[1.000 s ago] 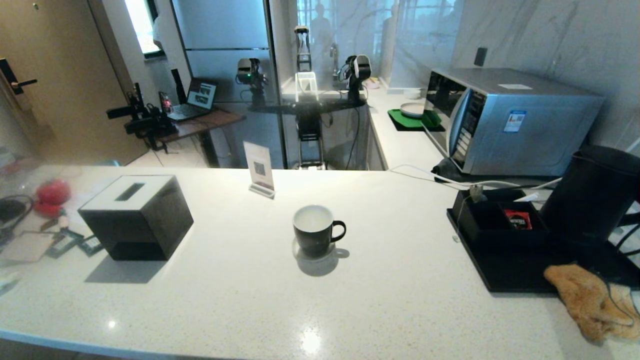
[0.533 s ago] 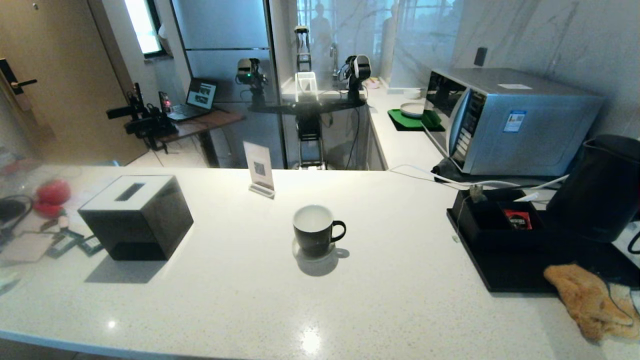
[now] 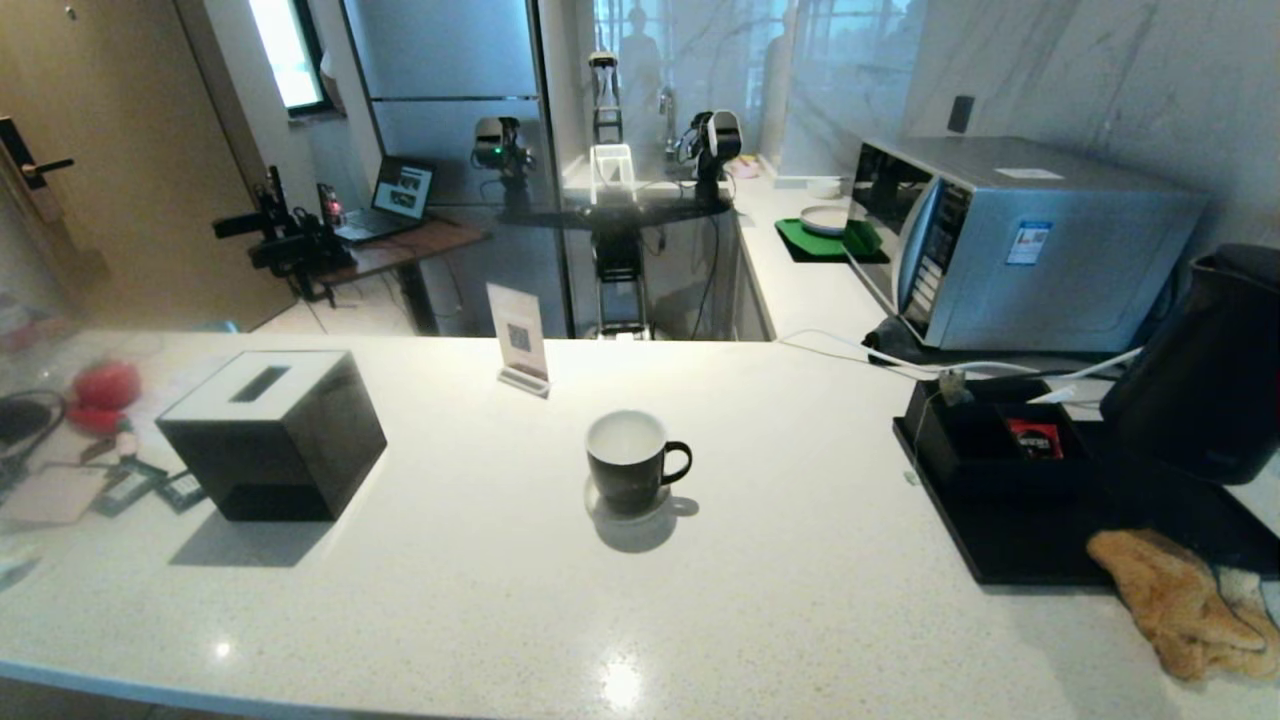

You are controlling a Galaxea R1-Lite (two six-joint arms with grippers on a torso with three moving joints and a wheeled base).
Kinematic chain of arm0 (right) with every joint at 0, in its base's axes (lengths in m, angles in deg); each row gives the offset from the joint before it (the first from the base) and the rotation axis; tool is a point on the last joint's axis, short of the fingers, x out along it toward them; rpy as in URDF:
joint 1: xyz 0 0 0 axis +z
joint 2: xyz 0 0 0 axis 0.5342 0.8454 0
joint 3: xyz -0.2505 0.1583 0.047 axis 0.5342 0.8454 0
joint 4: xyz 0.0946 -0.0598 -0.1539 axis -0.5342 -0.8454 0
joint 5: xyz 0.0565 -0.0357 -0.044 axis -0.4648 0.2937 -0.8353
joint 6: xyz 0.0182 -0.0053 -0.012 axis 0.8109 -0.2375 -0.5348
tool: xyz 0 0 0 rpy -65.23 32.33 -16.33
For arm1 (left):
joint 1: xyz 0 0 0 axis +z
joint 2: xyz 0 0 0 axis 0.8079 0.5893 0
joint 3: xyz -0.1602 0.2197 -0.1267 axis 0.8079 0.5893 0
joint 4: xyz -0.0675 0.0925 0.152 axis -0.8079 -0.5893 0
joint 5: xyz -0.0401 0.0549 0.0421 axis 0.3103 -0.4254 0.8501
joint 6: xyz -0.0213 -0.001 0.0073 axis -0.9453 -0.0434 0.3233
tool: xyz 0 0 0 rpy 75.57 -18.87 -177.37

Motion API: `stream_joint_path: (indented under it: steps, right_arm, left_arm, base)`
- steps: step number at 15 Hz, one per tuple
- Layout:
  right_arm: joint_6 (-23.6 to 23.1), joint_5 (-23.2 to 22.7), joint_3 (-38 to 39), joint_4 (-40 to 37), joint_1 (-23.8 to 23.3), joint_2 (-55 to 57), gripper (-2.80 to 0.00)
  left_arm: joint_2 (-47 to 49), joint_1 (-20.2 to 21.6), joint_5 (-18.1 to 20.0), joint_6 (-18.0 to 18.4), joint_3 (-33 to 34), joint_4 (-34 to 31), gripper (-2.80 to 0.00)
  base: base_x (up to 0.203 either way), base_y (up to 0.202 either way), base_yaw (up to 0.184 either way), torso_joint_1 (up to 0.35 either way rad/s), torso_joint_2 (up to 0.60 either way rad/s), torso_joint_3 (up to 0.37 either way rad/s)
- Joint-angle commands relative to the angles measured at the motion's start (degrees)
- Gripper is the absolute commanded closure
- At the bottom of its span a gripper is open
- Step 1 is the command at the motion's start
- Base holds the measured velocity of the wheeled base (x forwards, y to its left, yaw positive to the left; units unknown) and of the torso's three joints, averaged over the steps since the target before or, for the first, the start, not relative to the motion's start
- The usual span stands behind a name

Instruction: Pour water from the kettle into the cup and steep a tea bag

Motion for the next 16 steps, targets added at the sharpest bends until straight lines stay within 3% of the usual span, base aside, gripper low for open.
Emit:
stream_joint_path:
  steps: [1, 10, 12, 16]
  right_arm:
    - [0.03, -0.17, 1.7, -0.98, 2.28, -5.11, 0.0]
    - [-0.93, 0.58, 1.81, -9.52, 16.81, -11.94, 0.0]
    - [-3.92, 0.72, 1.71, -12.19, 19.95, -12.31, 0.0]
    - [-5.47, 5.87, 1.53, -15.22, 28.14, -12.71, 0.0]
  left_arm:
    - [0.09, -0.01, -0.07, 0.0, 0.0, 0.03, 0.0]
    - [0.09, -0.01, 0.02, 0.0, 0.0, 0.03, 0.0]
    - [0.09, -0.01, 0.02, 0.0, 0.0, 0.03, 0.0]
    - [0.09, -0.01, 0.02, 0.0, 0.0, 0.03, 0.0]
  base:
    - [0.0, 0.0, 0.0, 0.0, 0.0, 0.0]
    - [0.0, 0.0, 0.0, 0.0, 0.0, 0.0]
    - [0.0, 0.0, 0.0, 0.0, 0.0, 0.0]
    - [0.0, 0.0, 0.0, 0.0, 0.0, 0.0]
